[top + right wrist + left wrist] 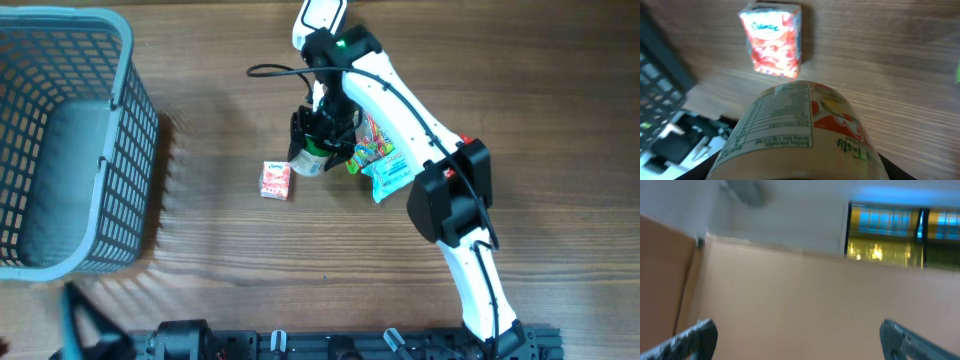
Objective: Scan the item barcode
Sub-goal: 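Raise the held bottle toward the white scanner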
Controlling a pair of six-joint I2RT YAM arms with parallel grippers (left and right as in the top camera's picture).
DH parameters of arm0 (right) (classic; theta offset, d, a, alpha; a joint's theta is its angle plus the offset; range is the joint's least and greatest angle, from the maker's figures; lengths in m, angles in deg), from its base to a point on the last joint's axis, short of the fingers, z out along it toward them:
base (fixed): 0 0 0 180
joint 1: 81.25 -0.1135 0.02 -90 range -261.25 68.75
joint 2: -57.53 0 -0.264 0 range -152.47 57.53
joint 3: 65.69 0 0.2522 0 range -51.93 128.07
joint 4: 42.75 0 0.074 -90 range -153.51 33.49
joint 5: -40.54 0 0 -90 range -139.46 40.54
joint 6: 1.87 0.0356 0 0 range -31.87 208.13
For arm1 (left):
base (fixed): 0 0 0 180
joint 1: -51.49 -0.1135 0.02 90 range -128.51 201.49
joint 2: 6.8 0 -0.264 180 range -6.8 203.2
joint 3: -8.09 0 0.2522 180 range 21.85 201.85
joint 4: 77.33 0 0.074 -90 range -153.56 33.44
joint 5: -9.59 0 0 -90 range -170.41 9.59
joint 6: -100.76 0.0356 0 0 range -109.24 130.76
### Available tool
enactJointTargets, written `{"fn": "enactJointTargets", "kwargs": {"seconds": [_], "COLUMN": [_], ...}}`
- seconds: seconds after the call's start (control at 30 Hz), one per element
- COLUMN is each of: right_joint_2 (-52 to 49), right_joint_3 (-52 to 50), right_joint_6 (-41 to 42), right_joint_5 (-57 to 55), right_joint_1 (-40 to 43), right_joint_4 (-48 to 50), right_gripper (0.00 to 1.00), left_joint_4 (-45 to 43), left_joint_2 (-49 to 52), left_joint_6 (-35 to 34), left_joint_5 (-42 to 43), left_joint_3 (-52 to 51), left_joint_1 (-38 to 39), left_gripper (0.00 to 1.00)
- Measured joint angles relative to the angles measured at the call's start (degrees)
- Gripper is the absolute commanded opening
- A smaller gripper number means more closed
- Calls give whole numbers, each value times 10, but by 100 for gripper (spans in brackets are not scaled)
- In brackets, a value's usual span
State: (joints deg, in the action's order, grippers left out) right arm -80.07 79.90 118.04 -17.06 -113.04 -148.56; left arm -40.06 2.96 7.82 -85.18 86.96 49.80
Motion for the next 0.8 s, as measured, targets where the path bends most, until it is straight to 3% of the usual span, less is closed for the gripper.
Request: {"fn": "enactJointTargets", "kwargs": {"seconds": [0.1, 0.27, 0.43, 0.5, 0.67, 0.8], "right_joint_2": [0, 0, 17, 45, 102, 118], "right_joint_3": [0, 0, 0, 0, 0, -2], "right_joint_6": [-4, -13, -17, -17, -21, -24], "right_joint_5": [24, 25, -71, -133, -188, -318], "right_joint_1": [4, 3, 3, 4, 15, 19], "right_joint_4": [0, 0, 1, 26, 174, 362], "right_gripper": [56, 56, 53, 53, 53, 53], "left_joint_4": [94, 114, 51, -25, -136, -203], "left_joint_2": [0, -1, -2, -3, -2, -2], "left_joint_6": [14, 36, 10, -14, -62, -73], "left_joint_5": [28, 95, 116, 122, 154, 176], "left_joint_3": [-3, -35, -189, -263, -419, -508], "left_joint_1": [0, 0, 0, 0, 0, 0], "left_gripper": [100, 100, 100, 100, 100, 100]}}
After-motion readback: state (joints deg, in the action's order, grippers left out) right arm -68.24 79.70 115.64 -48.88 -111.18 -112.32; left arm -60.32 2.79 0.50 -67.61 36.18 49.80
